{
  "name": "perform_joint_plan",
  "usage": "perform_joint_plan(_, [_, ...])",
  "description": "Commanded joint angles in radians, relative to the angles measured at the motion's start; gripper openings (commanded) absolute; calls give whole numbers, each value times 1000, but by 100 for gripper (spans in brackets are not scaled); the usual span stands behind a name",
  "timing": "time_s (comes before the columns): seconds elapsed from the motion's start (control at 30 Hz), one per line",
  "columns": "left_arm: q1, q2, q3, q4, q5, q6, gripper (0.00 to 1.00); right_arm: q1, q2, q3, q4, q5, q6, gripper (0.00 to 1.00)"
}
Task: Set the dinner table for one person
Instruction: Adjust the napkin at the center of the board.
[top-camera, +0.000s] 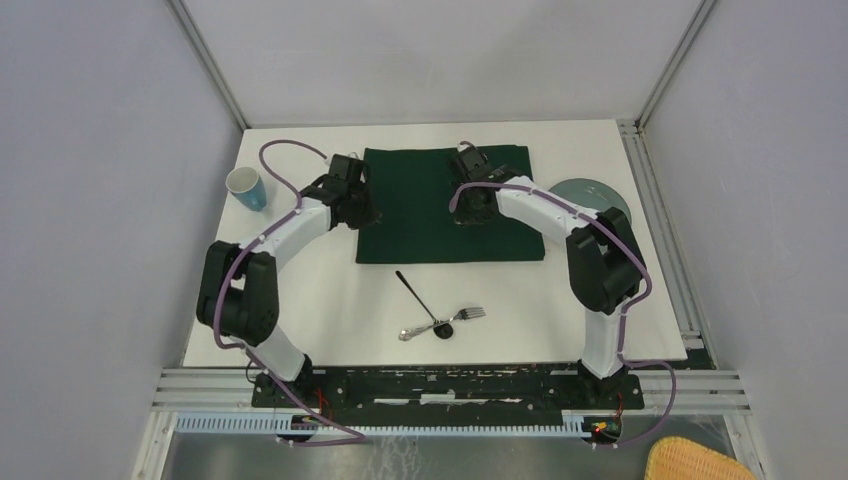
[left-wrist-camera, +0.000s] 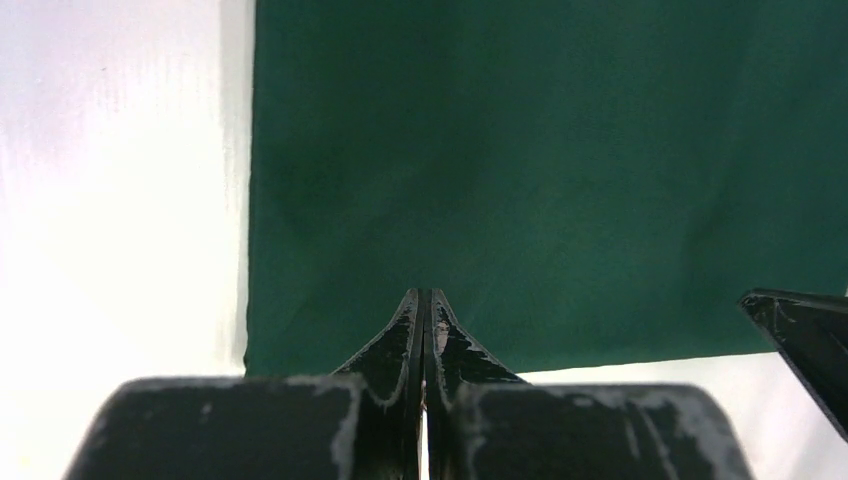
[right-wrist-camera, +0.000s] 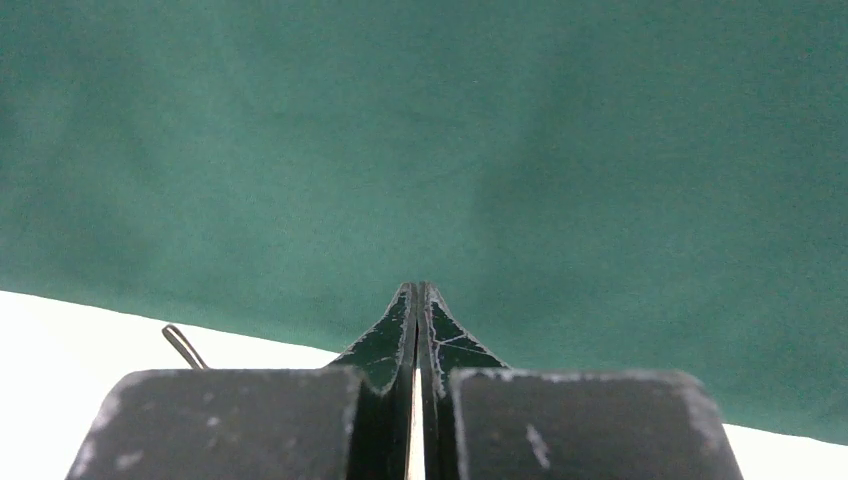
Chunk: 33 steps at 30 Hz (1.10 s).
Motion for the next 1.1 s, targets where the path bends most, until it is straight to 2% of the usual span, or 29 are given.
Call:
perform_joint_plan(0.0, [-24, 39, 88, 63, 6, 67, 2, -26, -6, -7, 15, 63, 23, 0])
perform_joint_plan(0.43, [-88, 282, 235, 75, -43, 55, 2, -136, 9, -30, -39, 129, 50, 0])
perform_joint_plan(0.77, [-89, 387, 334, 39, -94, 40, 2, -201, 92, 32, -56, 126, 64, 0])
perform_joint_plan(1.07, [-88, 426, 359, -25, -166, -5, 2, -222, 185, 104, -68, 65, 64, 0])
